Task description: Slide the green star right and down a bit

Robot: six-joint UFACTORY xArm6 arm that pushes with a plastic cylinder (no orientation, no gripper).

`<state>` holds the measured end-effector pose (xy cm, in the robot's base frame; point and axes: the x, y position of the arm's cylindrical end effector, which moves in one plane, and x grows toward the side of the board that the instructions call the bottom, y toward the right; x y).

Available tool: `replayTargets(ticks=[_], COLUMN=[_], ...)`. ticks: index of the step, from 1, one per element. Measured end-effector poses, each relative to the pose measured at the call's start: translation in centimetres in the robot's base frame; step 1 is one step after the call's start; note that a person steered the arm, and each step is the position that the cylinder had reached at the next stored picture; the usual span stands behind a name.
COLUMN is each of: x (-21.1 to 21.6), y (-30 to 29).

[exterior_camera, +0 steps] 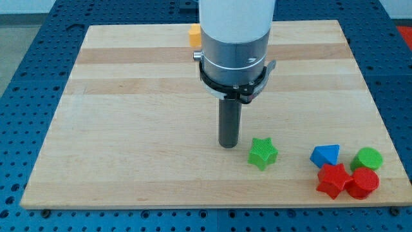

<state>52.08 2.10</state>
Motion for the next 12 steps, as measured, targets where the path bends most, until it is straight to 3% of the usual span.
replayTargets(ticks=[8,12], x=[1.7,1.5], y=[-1.6,4.9])
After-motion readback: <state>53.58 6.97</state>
